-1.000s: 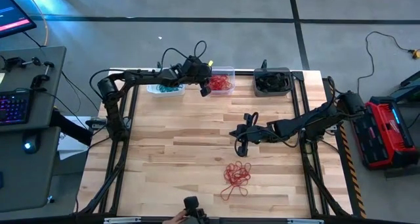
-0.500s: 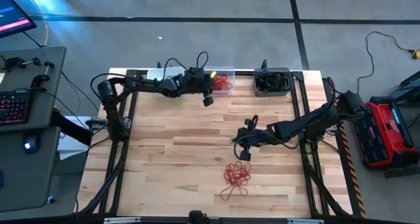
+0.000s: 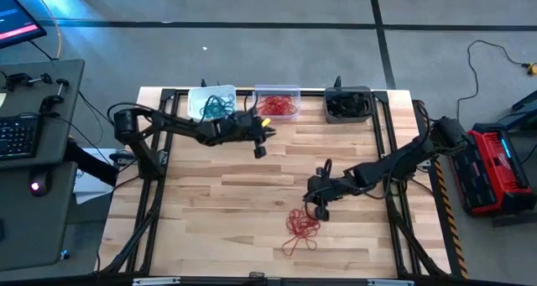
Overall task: Sort rubber bands into baskets
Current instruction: Put the red rubber band into the transparent bin
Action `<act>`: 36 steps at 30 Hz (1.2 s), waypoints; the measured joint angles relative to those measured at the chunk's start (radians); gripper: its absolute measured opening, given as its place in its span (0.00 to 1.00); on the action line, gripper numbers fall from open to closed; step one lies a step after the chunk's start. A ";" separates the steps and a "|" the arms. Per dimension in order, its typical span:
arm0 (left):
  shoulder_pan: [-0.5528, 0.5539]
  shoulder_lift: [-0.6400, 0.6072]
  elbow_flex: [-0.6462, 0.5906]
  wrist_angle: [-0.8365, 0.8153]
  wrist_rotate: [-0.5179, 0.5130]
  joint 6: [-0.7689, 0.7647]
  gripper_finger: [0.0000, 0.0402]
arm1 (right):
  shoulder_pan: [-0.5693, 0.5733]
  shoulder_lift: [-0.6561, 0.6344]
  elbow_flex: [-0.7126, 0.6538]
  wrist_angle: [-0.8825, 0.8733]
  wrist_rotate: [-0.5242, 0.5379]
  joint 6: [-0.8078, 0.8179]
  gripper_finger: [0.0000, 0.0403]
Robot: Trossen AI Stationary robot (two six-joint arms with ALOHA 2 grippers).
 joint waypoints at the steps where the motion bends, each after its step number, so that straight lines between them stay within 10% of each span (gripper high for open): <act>1: -0.013 0.000 -0.016 0.031 -0.005 -0.009 0.10 | 0.006 0.000 0.000 -0.006 0.000 0.002 0.12; 23: -0.207 0.000 -0.180 0.175 -0.130 -0.070 0.10 | 0.028 0.324 0.358 -0.452 -0.058 -0.155 0.19; 36: -0.211 0.000 -0.181 0.188 -0.094 -0.131 0.10 | 0.003 0.355 0.425 -0.551 0.090 -0.265 0.01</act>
